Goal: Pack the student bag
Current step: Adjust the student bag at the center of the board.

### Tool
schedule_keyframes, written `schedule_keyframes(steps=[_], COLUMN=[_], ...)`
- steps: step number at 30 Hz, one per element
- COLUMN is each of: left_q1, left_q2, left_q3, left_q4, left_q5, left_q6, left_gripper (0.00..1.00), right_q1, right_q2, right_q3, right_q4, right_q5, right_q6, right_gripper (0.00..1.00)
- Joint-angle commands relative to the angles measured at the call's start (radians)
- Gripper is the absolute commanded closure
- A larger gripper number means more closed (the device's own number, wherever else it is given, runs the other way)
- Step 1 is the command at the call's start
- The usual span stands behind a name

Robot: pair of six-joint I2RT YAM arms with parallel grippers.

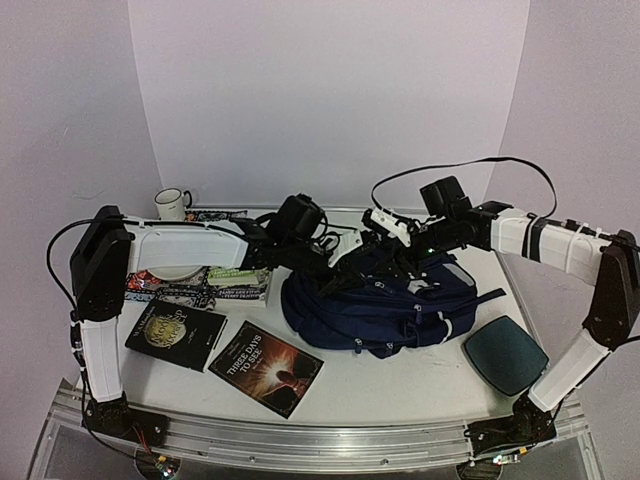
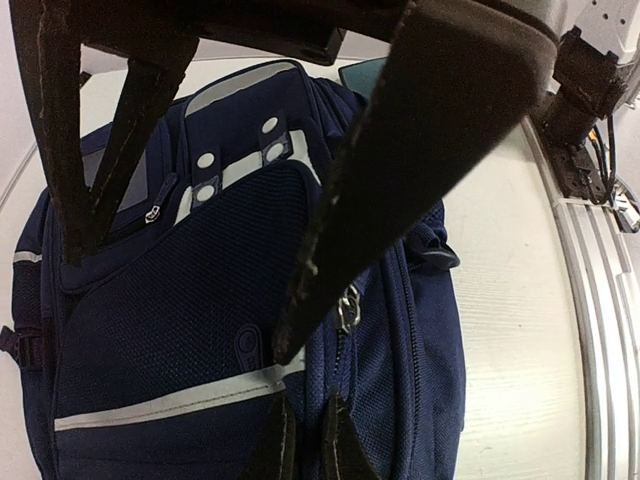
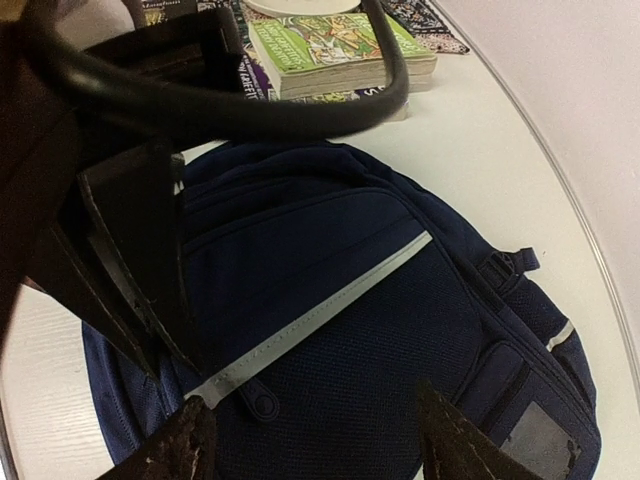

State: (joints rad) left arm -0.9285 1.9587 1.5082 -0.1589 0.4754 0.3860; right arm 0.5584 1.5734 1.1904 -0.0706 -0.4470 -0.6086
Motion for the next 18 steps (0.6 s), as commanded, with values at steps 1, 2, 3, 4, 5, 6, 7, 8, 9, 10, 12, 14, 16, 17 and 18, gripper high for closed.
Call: schedule_keyframes(steps=[1, 2, 3, 4, 5, 6, 7, 8, 9, 10, 12, 14, 16, 17, 18], left_q1=[-0.003, -0.003, -0.003, -0.003, -0.003, -0.003, -0.003, -0.003, -0.003, -0.003, -0.003, -0.003, -0.003, -0.003, -0.003], left_q2=[-0.083, -0.081, -0.077, -0.074, -0.07, -0.069, -0.068, -0.068, -0.069, -0.071, -0.077, -0.087, -0.095, -0.096, -0.097], left_q3=[0.023, 0.019, 0.015, 0.014, 0.012, 0.011, 0.009, 0.006, 0.004, 0.002, -0.005, -0.015, -0.024, -0.027, -0.029], left_q4=[0.14, 0.145, 0.15, 0.153, 0.154, 0.155, 0.155, 0.165, 0.186, 0.197, 0.212, 0.228, 0.242, 0.247, 0.25], left_q5=[0.004, -0.011, -0.029, -0.04, -0.048, -0.052, -0.051, -0.047, -0.04, -0.031, -0.013, -0.008, -0.016, -0.023, -0.028], left_q6=[0.054, 0.06, 0.065, 0.071, 0.077, 0.081, 0.084, 0.088, 0.091, 0.094, 0.099, 0.101, 0.105, 0.108, 0.109], left_gripper=[1.0, 1.0, 1.0, 1.0, 1.0, 1.0, 1.0, 1.0, 1.0, 1.0, 1.0, 1.0, 1.0, 1.0, 1.0], right_q1=[0.0, 0.0, 0.0, 0.0, 0.0, 0.0, 0.0, 0.0, 0.0, 0.0, 0.0, 0.001, 0.0, 0.0, 0.0], right_q2=[0.001, -0.006, -0.016, -0.026, -0.037, -0.046, -0.051, -0.051, -0.048, -0.041, -0.018, 0.01, 0.029, 0.034, 0.039], right_q3=[0.019, 0.016, 0.014, 0.012, 0.009, 0.005, 0.001, -0.002, -0.006, -0.009, -0.008, 0.001, 0.011, 0.012, 0.01], right_q4=[-0.073, -0.077, -0.08, -0.083, -0.084, -0.085, -0.087, -0.09, -0.091, -0.091, -0.094, -0.107, -0.123, -0.13, -0.134], right_q5=[-0.064, -0.058, -0.056, -0.061, -0.071, -0.083, -0.097, -0.109, -0.113, -0.109, -0.097, -0.099, -0.119, -0.129, -0.135], right_q6=[0.01, 0.013, 0.019, 0.024, 0.029, 0.032, 0.035, 0.036, 0.036, 0.035, 0.037, 0.041, 0.044, 0.044, 0.043], right_gripper=[0.31, 0.31, 0.31, 0.31, 0.31, 0.31, 0.31, 0.31, 0.31, 0.31, 0.31, 0.31, 0.32, 0.32, 0.32])
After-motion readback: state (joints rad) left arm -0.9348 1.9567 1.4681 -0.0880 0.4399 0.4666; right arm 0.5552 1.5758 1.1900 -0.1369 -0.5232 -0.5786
